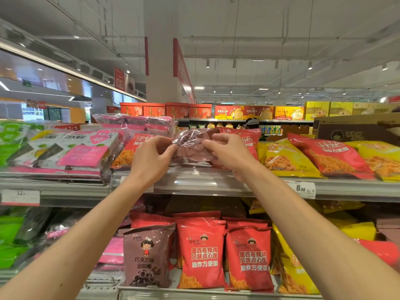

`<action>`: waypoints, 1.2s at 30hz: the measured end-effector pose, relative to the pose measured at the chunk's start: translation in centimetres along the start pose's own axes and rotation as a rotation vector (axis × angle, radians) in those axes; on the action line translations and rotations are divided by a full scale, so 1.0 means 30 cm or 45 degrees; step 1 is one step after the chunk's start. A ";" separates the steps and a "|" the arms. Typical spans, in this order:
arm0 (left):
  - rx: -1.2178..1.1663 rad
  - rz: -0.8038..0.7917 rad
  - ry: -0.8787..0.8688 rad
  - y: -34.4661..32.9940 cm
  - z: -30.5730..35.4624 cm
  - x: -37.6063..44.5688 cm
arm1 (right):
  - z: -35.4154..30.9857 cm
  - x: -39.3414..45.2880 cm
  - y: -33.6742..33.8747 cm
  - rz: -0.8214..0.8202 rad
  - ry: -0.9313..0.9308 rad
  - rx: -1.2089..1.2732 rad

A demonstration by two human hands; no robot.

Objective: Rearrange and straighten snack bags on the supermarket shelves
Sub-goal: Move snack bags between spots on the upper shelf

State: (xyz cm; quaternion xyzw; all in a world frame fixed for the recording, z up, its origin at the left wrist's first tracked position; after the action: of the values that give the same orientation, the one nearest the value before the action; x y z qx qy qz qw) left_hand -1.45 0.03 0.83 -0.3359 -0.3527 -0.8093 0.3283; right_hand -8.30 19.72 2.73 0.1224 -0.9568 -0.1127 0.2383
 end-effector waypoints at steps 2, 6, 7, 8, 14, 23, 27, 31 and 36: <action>-0.071 0.006 0.000 0.001 0.000 -0.012 | -0.003 0.003 -0.009 -0.017 -0.082 0.201; -0.200 0.047 -0.012 0.015 0.008 -0.036 | -0.010 0.002 -0.020 -0.043 -0.150 0.448; -0.219 0.061 -0.020 0.021 0.014 -0.041 | -0.013 -0.001 -0.022 -0.036 -0.147 0.501; -0.228 0.076 -0.033 0.027 0.023 -0.047 | -0.017 -0.003 -0.022 -0.024 -0.145 0.561; -0.375 0.016 -0.068 0.016 0.100 -0.112 | -0.015 -0.054 0.030 0.046 -0.056 0.632; -0.600 -0.187 -0.058 -0.124 0.240 -0.272 | 0.127 -0.229 0.308 0.251 0.084 0.504; -0.677 -0.171 0.053 -0.210 0.278 -0.383 | 0.241 -0.365 0.475 0.249 0.123 0.515; -0.720 -0.104 0.173 -0.293 0.319 -0.514 | 0.349 -0.488 0.615 0.296 0.161 0.447; -0.697 -0.024 0.341 -0.385 0.367 -0.675 | 0.506 -0.604 0.742 0.295 0.120 0.437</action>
State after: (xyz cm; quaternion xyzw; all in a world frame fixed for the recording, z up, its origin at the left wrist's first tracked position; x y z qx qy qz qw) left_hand 4.42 20.90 -13.12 -0.2988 -0.0783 -0.9143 0.2619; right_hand -4.15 48.34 -12.01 0.0556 -0.9575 0.0858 0.2698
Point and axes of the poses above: each hand's wrist, its own x-axis towards the middle knuckle, its own y-axis out of the back of the hand, z = x × y, the point moved 2 cm from there along x, towards the middle knuckle, and after that the axes turned 1 degree about -y, right-handed, at the moved point
